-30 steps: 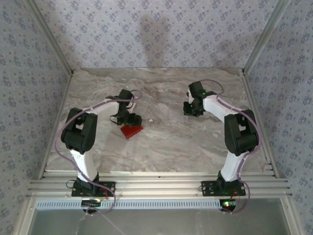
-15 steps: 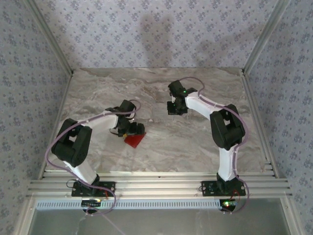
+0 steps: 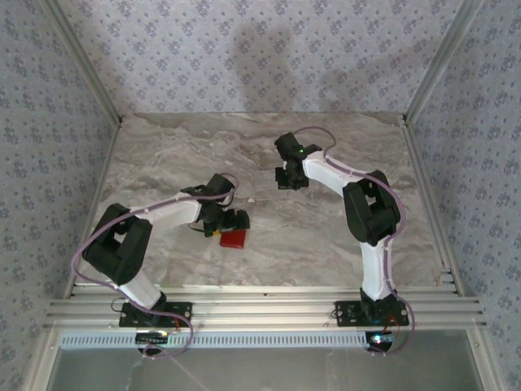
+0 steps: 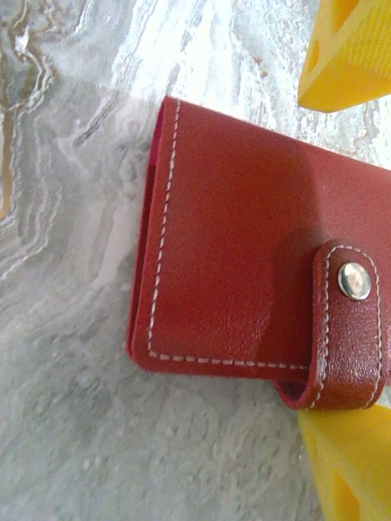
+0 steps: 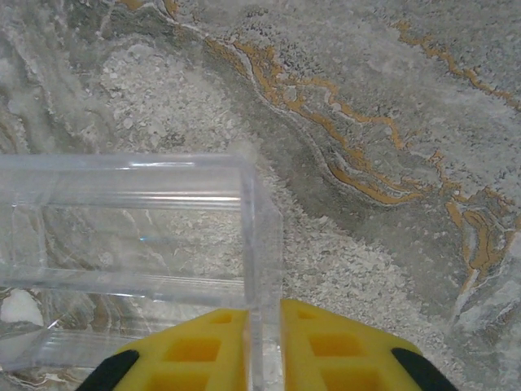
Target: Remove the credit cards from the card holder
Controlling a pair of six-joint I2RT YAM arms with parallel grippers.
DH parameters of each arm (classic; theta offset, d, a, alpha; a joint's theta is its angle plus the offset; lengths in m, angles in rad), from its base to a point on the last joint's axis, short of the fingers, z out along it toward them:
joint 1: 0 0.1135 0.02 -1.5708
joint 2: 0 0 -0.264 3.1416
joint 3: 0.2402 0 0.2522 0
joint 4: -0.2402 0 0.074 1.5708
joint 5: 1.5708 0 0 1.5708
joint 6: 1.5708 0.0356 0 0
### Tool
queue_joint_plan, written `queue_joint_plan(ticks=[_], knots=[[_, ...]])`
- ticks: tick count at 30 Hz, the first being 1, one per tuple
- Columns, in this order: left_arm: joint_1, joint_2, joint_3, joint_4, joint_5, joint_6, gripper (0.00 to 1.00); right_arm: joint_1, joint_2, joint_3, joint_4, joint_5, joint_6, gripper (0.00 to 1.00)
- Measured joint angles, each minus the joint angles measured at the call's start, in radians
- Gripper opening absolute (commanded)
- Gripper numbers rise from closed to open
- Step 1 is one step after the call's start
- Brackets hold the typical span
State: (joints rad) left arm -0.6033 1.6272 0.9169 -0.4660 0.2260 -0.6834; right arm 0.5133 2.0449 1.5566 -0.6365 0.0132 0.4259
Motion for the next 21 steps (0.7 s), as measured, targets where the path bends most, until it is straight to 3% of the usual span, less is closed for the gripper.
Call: queue_joint_plan(ticks=[21], knots=[[-0.008,-0.014,0.0,-0.011,-0.008,-0.016,0.88,0.01,-0.03,-0.024,0.007,-0.059,0.031,0.31]])
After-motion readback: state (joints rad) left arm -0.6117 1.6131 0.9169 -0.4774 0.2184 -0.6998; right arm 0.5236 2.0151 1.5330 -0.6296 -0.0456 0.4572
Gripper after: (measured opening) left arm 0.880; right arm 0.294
